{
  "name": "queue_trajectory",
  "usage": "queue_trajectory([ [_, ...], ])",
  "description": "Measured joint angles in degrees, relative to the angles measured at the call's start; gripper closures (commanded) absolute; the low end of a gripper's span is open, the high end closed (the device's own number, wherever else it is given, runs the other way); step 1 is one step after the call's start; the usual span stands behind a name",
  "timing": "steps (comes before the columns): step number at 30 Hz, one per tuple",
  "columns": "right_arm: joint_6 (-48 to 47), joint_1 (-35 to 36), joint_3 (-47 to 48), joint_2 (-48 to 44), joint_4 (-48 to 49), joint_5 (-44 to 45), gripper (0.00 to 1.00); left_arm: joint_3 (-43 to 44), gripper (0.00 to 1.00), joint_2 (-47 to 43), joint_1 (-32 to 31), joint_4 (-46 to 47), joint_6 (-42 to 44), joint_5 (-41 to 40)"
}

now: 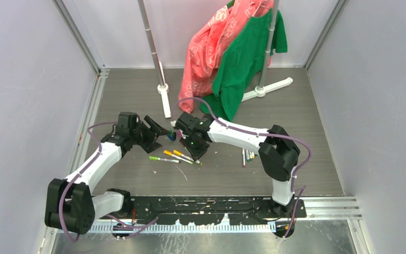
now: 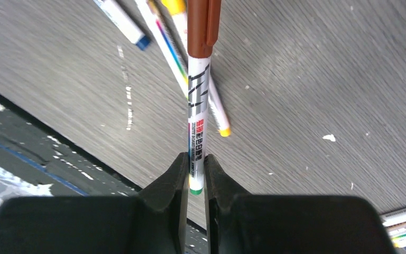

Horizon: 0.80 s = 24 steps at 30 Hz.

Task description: Open the pen caps

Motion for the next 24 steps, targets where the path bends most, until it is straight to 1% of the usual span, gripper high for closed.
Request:
queue_trajectory([
  [6,1.36,1.51,4.37,0.09,0.07,-1.77,0.99,0.00,0.28,1.57,0.00,1.86,-0.26,1.86],
  [11,2.23,2.40,6.88,0.98,0.09,-3.04,0.99,0.00,0.30,2.27,0.00,2.84,-0.31,2.45],
  [15,2.75,3.06,9.09,2.82,-0.26,-3.67,0.99,0.00,0.36,2.97,0.00,3.30,-0.37,2.86],
  [20,2.86,3.50,12.04,4.87,-0.98,-4.24,0.99,0.00,0.48,3.67,0.00,3.69,-0.55,3.13],
  [24,2.89,3.69,14.40,5.66,-1.57,-4.48,0.99,0.00,0.51,4.17,0.00,3.87,-0.55,3.45],
])
